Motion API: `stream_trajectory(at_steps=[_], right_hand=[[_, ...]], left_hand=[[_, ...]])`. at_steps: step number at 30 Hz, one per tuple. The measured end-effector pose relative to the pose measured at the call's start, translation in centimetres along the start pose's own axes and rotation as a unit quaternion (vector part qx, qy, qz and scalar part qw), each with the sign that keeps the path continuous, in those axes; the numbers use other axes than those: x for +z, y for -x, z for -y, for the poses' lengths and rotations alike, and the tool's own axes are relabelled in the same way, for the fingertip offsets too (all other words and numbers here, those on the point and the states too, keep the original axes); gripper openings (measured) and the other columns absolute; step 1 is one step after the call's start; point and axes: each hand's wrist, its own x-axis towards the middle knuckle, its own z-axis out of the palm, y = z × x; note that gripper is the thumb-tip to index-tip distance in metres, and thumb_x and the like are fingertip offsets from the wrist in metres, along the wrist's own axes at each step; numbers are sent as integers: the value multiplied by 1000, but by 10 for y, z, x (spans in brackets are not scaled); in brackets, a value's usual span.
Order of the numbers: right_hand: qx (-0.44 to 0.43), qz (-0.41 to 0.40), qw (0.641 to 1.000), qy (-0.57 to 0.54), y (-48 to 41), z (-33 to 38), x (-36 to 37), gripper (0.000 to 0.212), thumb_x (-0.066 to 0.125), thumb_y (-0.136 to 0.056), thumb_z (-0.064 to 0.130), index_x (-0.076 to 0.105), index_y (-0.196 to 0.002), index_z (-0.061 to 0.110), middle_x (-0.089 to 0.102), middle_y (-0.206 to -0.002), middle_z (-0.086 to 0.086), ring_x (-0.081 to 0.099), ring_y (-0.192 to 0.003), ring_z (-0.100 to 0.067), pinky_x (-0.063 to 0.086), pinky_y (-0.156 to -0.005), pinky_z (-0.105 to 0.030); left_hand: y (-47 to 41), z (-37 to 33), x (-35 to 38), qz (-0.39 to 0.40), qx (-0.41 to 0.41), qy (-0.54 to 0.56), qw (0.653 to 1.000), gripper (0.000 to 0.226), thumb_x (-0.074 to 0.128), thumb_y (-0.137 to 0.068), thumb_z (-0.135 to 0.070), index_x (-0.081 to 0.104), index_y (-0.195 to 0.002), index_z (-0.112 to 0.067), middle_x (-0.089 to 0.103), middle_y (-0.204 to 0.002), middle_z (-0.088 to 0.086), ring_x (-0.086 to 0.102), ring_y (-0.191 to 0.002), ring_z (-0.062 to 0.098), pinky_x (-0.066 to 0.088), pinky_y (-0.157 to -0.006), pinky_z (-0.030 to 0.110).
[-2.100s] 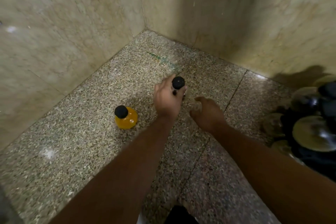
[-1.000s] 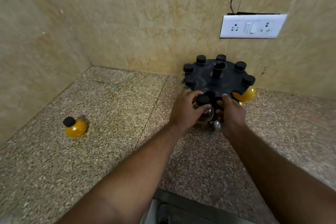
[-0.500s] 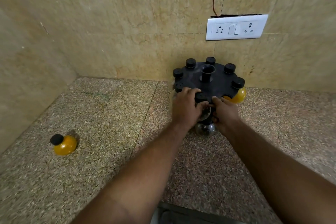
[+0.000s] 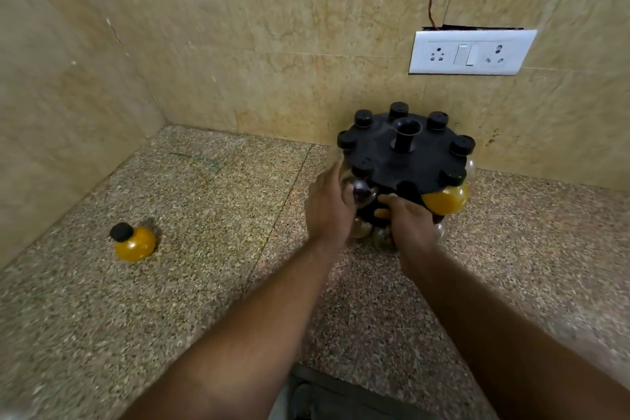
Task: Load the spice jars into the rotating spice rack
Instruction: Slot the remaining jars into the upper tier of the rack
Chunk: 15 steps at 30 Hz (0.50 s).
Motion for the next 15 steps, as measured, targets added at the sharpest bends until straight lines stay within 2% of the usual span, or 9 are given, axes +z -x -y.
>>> stream_trajectory(at_steps=[3,5,6,9,12,15], right_hand=[[-25,33,998,40,8,-24,16,27,56,-100,30,76,-85,20,68,-72,2,53,-63,-13,40,-58,-29],[-33,52,995,84,13,-42,31,34,56,-98,31,71,-71,18,60,-59,8,52,-61,-15,40,-60,-30],[-35,64,992,101,16,-48,40,34,56,-97,33,68,-69,19,60,-57,8,53,-60,-16,41,-61,-32],[-53,110,977,177,26,-65,76,32,57,-95,36,66,-68,20,64,-63,3,60,-65,-21,48,-67,-37],[-81,163,959,217,33,-79,116,19,57,-95,34,71,-87,24,71,-80,-1,63,-73,-21,47,-69,-33],[-101,194,937,271,42,-87,155,21,59,-95,29,71,-109,18,72,-100,-2,61,-87,-15,38,-76,-24]], left_hand=[[18,24,-12,18,-34,-3,999,53,59,-98,-27,42,-148,-23,56,-138,2,53,-122,15,41,-91,22],[33,45,-22,23,-62,6,998,54,60,-98,-28,42,-149,-25,53,-143,1,52,-122,12,39,-89,16],[40,56,-27,22,-82,13,996,54,61,-98,-27,42,-148,-26,52,-144,0,51,-122,11,39,-88,15],[57,95,-50,9,-142,20,990,53,60,-98,-30,44,-147,-23,53,-140,4,52,-126,20,40,-92,24],[67,132,-74,-6,-178,8,984,50,59,-97,-33,48,-145,-20,53,-141,6,50,-129,22,34,-97,21],[71,166,-98,-31,-206,12,978,46,60,-96,-32,53,-140,-22,56,-137,7,51,-127,23,39,-103,27]])
